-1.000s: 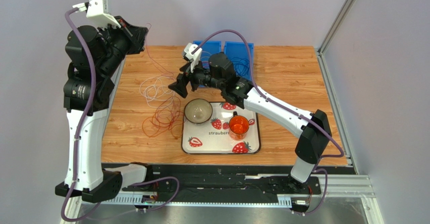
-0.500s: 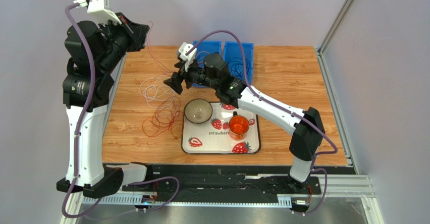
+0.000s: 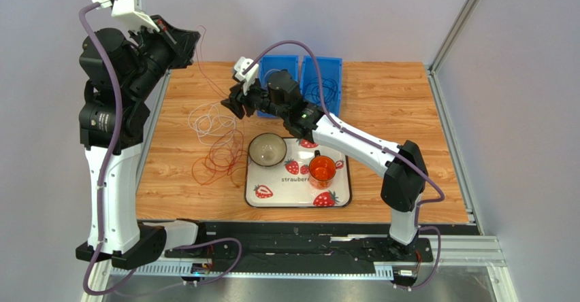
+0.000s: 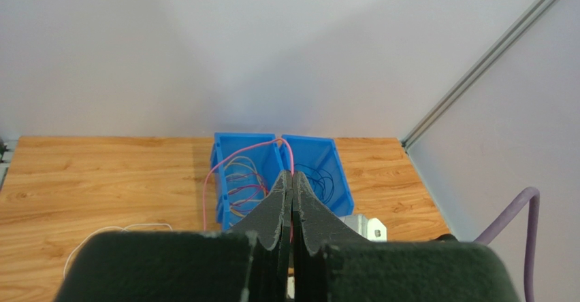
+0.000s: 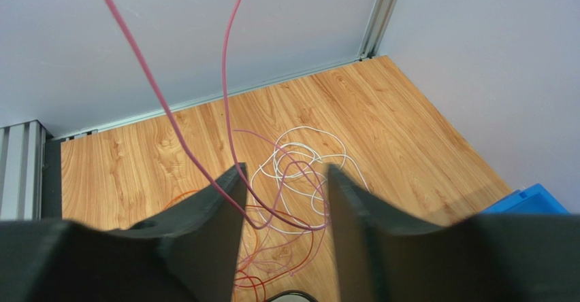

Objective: Untangle the cables
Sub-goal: Pick up the cable from the cable, then place the cable in the bin.

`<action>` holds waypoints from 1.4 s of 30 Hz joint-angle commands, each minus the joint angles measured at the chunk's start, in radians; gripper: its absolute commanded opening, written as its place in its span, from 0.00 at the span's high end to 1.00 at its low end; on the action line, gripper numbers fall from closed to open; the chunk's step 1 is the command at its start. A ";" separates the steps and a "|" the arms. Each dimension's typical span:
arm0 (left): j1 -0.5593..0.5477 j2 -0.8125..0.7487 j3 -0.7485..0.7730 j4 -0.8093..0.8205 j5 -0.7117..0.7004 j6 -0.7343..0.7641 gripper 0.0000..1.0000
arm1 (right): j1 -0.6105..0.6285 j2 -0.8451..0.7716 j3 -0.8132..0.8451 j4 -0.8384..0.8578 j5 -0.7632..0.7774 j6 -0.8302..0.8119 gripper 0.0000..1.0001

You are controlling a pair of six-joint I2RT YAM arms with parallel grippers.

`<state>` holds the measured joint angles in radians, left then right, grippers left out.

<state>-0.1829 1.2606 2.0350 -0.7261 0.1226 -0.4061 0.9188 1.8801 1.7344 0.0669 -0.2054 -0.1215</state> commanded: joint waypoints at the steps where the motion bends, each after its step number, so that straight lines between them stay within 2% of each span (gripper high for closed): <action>1: 0.000 -0.004 0.037 0.005 0.005 -0.005 1.00 | 0.008 -0.001 0.039 0.054 0.027 -0.012 0.66; 3: 0.000 -0.007 0.036 0.004 -0.003 -0.002 1.00 | 0.008 -0.004 0.039 0.050 0.027 -0.015 0.79; 4: 0.000 -0.009 0.036 0.002 -0.005 0.001 1.00 | 0.006 -0.007 0.037 0.045 0.027 -0.015 0.88; 7: 0.000 -0.018 0.030 -0.009 -0.023 0.012 1.00 | 0.011 -0.030 0.024 0.042 0.032 -0.015 1.00; 11: 0.000 -0.039 0.002 -0.070 -0.121 0.026 1.00 | 0.014 -0.061 0.062 -0.010 0.041 -0.007 1.00; 14: 0.000 -0.081 -0.051 -0.130 -0.236 0.026 0.93 | 0.014 -0.079 0.128 -0.062 0.047 -0.004 1.00; 15: 0.000 -0.096 -0.112 -0.140 -0.254 0.023 0.79 | 0.014 -0.082 0.152 -0.094 0.060 -0.004 1.00; 17: 0.000 -0.154 -0.191 -0.153 -0.268 0.016 0.59 | 0.014 -0.087 0.198 -0.145 0.067 -0.009 1.00; 18: 0.000 -0.174 -0.275 -0.153 -0.267 0.009 0.38 | 0.014 -0.091 0.253 -0.162 0.072 -0.012 1.00; 20: 0.000 -0.240 -0.396 -0.156 -0.249 -0.011 0.24 | 0.015 -0.096 0.307 -0.200 0.075 -0.027 1.00; 23: 0.000 -0.338 -0.565 -0.150 -0.218 -0.046 0.11 | 0.020 -0.099 0.413 -0.239 0.087 -0.055 1.00; 32: 0.000 -0.552 -0.930 -0.156 -0.143 -0.096 0.09 | 0.028 -0.038 0.724 -0.320 0.149 -0.164 1.00; 37: 0.000 -0.610 -1.002 -0.179 -0.081 -0.077 0.12 | 0.028 -0.044 0.722 -0.306 0.250 -0.294 1.00; 42: 0.000 -0.656 -1.081 -0.173 -0.120 -0.062 0.12 | 0.006 -0.055 0.639 -0.292 0.307 -0.336 1.00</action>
<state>-0.1825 0.6380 0.9813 -0.9165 -0.0010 -0.4816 0.9398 1.8347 2.4207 -0.2203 0.0189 -0.3779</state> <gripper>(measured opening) 0.879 0.010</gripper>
